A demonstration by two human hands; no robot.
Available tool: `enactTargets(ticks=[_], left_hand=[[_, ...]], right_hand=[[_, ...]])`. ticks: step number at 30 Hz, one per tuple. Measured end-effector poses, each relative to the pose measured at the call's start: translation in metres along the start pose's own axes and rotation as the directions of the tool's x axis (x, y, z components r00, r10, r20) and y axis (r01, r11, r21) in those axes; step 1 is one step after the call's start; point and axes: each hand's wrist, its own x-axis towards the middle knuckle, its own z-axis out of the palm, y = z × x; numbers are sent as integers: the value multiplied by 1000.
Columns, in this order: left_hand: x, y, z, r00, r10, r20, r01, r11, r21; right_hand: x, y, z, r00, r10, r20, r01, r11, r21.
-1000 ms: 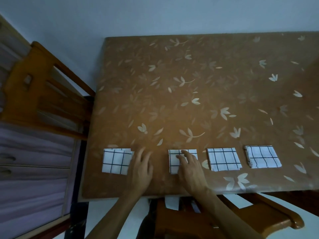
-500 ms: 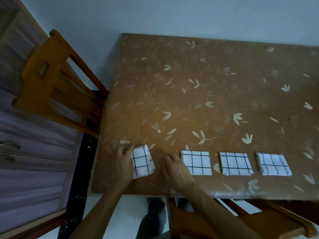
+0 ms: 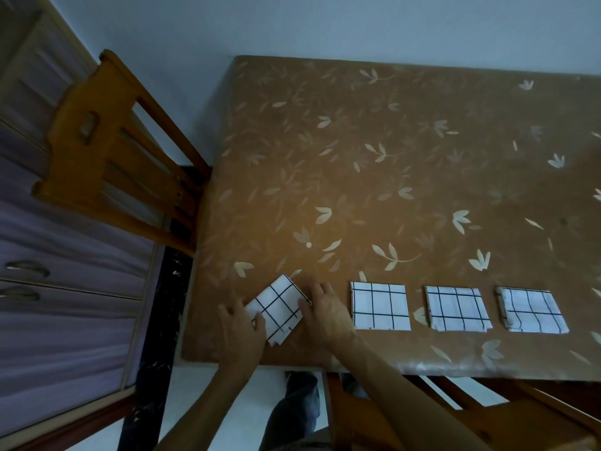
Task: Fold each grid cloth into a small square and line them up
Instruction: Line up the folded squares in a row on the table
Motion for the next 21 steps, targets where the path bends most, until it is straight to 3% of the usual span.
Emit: enactTargets(ticks=[2,6,10,13,15,17,21], left_hand=[[-4,-5,-2,998,-33,46,37,995,-88],[-2,10,0,990,110,85,-82,957,-278],[5,28,15,967,223,126,-186,950,-251],[4,35,23,945,298,132,-265,939,-219],[1,35,25,946,311,95,-294,943,-157],[-1,32,23,931,365,24,-365,931,14],[1,10,38,761,638,115,-637,704,312]], right_hand=[[4,-4,0,998,63,18,-64,998,12],[0,2,1,987,154,37,-152,988,-34],[-15,21,-1,971,238,-31,-238,971,-27],[-23,34,-6,973,216,-79,-221,973,-66],[-28,36,-8,977,171,-127,-182,979,-87],[-31,35,-4,974,94,-206,-118,987,-107],[-28,27,8,967,-181,-182,148,973,-177]])
